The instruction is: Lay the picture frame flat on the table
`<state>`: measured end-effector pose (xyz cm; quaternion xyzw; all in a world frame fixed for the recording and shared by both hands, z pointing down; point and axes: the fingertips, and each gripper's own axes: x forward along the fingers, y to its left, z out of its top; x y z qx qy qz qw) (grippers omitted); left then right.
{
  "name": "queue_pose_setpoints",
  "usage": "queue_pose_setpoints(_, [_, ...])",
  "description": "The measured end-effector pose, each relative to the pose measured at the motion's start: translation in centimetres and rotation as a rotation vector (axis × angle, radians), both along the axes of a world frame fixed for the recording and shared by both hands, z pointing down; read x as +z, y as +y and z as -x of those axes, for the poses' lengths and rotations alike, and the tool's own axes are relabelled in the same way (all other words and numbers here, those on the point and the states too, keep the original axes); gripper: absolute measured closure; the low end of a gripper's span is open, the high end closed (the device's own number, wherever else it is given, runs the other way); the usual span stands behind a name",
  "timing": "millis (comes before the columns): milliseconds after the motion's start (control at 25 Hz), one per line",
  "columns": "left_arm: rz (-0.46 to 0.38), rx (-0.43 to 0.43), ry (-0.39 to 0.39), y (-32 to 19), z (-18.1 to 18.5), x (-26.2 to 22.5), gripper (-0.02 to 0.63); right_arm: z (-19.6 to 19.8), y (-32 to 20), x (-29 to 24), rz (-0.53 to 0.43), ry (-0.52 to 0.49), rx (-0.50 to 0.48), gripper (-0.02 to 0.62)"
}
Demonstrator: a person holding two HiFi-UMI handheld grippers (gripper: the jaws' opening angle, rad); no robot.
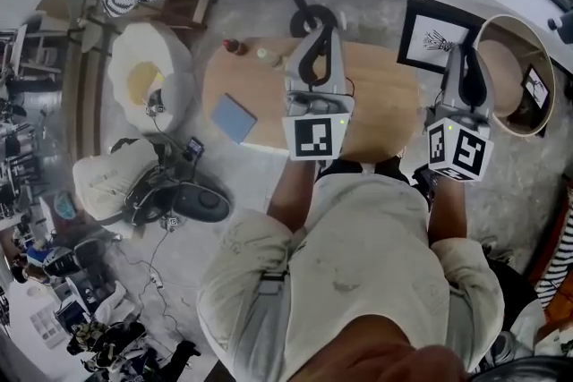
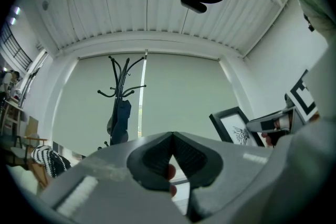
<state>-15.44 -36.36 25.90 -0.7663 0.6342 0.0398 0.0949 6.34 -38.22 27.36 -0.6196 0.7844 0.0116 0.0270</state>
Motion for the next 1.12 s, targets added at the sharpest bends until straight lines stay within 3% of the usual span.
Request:
queue_pose_setpoints(480, [0.031, -0.014, -0.002, -0.7, -3.4, 1.6, 0.601, -3.8, -1.6, 3.0, 0.077, -0.027, 0.001, 0.522])
queue_pose_setpoints(1120, [0.088, -0.022, -0.012, -1.5, -4.4, 6.3, 0.601, -3.1, -3.0, 11.1, 0.257, -0.019, -0.031, 0.522])
